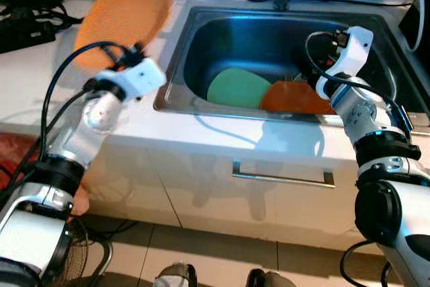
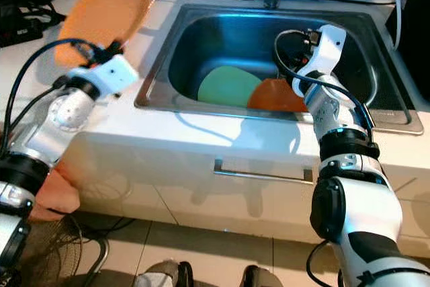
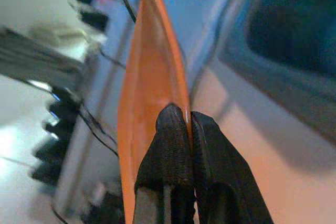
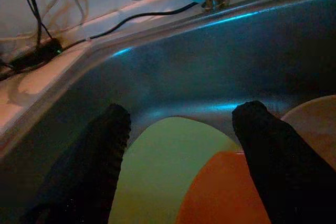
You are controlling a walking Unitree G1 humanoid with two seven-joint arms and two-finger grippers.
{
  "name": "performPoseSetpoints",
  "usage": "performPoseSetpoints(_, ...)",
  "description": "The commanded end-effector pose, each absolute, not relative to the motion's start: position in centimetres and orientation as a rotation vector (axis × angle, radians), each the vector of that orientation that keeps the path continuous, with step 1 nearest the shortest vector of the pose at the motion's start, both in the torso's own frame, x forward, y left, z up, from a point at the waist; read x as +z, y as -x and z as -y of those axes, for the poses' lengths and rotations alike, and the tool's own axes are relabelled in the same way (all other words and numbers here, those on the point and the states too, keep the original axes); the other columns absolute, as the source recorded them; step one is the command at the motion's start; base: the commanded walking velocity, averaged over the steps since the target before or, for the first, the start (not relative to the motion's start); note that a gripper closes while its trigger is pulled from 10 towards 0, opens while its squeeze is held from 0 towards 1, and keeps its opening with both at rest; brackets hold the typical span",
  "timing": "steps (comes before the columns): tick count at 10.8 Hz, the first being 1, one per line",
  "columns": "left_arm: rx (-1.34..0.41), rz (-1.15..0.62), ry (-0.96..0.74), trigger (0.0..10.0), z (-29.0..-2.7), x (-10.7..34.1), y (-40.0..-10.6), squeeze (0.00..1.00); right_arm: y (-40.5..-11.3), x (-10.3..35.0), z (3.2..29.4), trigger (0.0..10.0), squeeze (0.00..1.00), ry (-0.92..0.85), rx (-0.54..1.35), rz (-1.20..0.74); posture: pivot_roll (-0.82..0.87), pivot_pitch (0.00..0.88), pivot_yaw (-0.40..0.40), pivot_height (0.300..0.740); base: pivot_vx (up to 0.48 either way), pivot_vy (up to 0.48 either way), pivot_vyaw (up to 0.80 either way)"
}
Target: Kitchen organization
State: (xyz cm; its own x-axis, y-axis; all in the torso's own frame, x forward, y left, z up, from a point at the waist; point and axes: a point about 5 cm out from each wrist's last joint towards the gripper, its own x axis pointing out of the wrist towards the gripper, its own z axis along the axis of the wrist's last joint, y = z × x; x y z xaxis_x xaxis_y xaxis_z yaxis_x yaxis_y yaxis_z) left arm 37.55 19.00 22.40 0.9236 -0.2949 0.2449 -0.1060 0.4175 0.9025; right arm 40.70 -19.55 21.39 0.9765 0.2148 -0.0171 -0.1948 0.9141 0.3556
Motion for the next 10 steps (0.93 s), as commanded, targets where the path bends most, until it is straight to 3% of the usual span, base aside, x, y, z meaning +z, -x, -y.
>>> performPoseSetpoints(1,-0.131,0.501,-1.16,0.0,-17.7,22.8,-37.0,0.0,-40.9,22.5,18.9,10.0,0.0,-0.411,0.261,-0.036,0.11,0.091,0.034,0.74,0.0,0.0,0.0)
performPoseSetpoints(2,-0.183,0.588,-1.163,0.0,-15.6,22.0,-36.1,0.0,-40.5,22.9,17.8,10.0,0.0,-0.487,0.427,-0.041,0.11,0.092,0.034,0.74,0.0,0.0,0.0)
performPoseSetpoints(5,-0.282,0.637,-1.152,0.0,-12.5,20.5,-35.6,0.0,-40.1,24.3,17.2,10.0,0.0,-0.495,0.55,-0.009,0.09,0.093,0.033,0.74,0.0,0.0,0.0)
performPoseSetpoints(6,-0.31,0.665,-1.138,0.0,-11.1,20.2,-35.4,0.0,-39.9,24.5,16.9,10.0,0.13,-0.482,0.581,-0.007,0.09,0.095,0.033,0.74,0.0,0.0,0.0)
performPoseSetpoints(7,-0.318,0.676,-1.127,0.0,-10.3,20.3,-35.4,0.0,-39.5,24.7,16.6,10.0,1.0,-0.477,0.633,-0.013,0.09,0.096,0.03,0.74,0.0,0.0,0.0)
performPoseSetpoints(10,-0.322,0.694,-1.125,0.0,-9.7,20.4,-35.5,0.0,-39.1,24.7,16.4,10.0,1.0,-0.467,0.682,-0.032,0.08,0.098,0.031,0.74,0.0,0.0,0.0)
